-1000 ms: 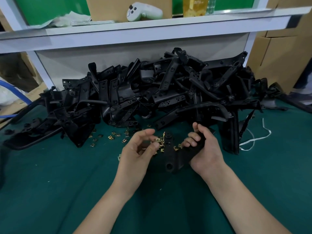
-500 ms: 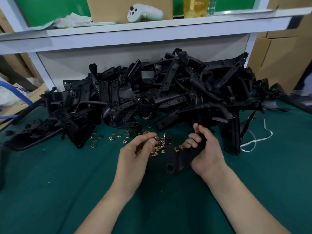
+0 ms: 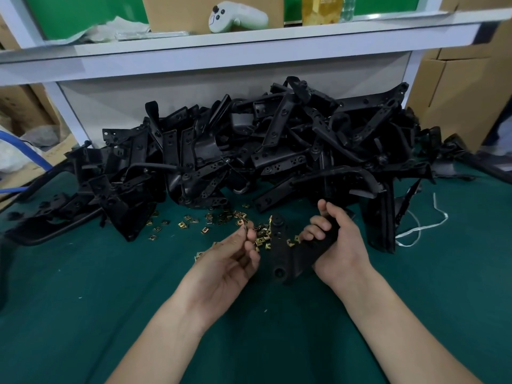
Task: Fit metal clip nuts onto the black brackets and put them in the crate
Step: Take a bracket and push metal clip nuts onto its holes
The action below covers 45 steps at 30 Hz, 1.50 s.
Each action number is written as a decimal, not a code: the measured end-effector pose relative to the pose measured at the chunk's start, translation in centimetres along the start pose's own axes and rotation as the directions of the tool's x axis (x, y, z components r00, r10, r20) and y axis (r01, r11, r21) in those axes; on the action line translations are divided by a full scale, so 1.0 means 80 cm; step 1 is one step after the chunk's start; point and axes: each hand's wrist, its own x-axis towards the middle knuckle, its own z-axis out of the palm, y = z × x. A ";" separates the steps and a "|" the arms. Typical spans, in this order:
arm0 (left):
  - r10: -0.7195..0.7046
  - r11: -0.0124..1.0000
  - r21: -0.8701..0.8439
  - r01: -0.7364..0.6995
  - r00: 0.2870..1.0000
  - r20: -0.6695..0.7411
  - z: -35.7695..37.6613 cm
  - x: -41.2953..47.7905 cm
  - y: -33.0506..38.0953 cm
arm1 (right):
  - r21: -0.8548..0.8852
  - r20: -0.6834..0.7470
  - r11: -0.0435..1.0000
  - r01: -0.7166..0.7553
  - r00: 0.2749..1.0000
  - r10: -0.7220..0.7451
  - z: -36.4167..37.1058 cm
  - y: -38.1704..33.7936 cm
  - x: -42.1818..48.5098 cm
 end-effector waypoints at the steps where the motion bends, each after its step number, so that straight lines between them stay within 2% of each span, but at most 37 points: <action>1: 0.000 1.000 -0.015 0.000 1.000 0.003 -0.001 0.000 0.000 | -0.001 0.002 1.000 0.002 1.000 -0.002 0.000 0.000 0.000; 7: 0.011 0.999 -0.054 -0.010 1.000 0.011 0.000 -0.001 0.003 | -0.004 0.010 1.000 0.000 1.000 0.000 0.000 0.000 0.000; 12: 0.117 0.983 0.141 -0.114 0.993 -0.012 0.003 -0.002 0.002 | -0.004 0.002 1.000 -0.002 1.000 0.002 0.000 0.000 -0.002; 15: 0.158 0.968 0.199 -0.154 0.987 -0.002 0.005 -0.004 0.001 | -0.003 0.004 1.000 0.000 1.000 0.000 0.000 0.000 -0.002; 31: 0.095 0.945 0.315 -0.085 0.995 -0.016 0.009 -0.006 -0.003 | -0.013 0.033 1.000 0.011 0.999 -0.011 0.002 0.000 -0.004; 37: 0.100 0.918 0.389 -0.084 0.995 -0.021 0.007 -0.003 -0.007 | -0.011 0.044 1.000 0.005 0.999 -0.004 0.001 0.000 -0.004; 45: 0.103 0.912 0.400 -0.092 0.995 -0.006 0.004 -0.002 -0.011 | -0.036 0.042 0.999 0.006 0.999 -0.005 0.003 0.001 -0.005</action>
